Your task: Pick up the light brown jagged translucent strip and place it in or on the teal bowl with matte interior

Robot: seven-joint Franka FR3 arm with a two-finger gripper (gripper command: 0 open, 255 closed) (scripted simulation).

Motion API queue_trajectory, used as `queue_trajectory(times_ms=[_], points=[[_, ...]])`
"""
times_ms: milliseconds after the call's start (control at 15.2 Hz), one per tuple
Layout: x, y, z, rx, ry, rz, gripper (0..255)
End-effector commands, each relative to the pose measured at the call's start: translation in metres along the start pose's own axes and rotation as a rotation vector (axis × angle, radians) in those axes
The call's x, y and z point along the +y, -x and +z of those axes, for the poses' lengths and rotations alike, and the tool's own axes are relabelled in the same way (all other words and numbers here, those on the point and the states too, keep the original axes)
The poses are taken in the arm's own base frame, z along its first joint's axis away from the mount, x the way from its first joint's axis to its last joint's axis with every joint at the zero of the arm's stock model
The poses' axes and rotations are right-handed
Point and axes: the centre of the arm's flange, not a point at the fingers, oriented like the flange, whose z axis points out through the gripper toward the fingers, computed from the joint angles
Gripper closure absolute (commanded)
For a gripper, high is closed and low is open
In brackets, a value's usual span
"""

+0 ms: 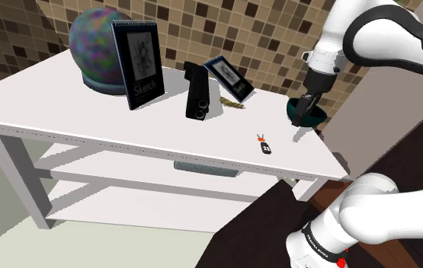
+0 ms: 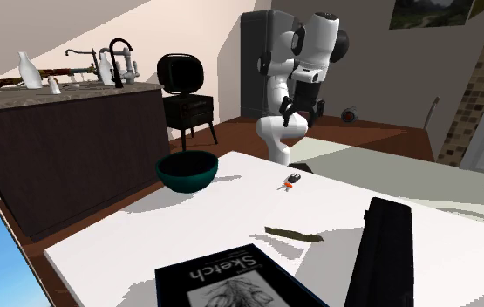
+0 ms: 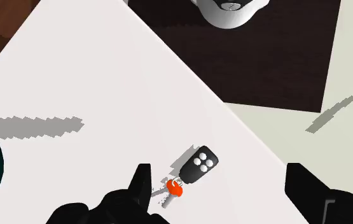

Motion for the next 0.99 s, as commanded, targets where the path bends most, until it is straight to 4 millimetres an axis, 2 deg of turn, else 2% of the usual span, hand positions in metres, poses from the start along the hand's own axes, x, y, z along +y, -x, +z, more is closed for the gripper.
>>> queue_trajectory(times_ms=[0, 462, 924], points=[[0.0, 0.0, 0.0, 0.0, 0.0, 0.0, 0], [0.052, -0.066, 0.027, 0.045, -0.013, -0.12, 0], [0.096, -0.139, 0.052, 0.09, -0.026, -0.241, 0]])
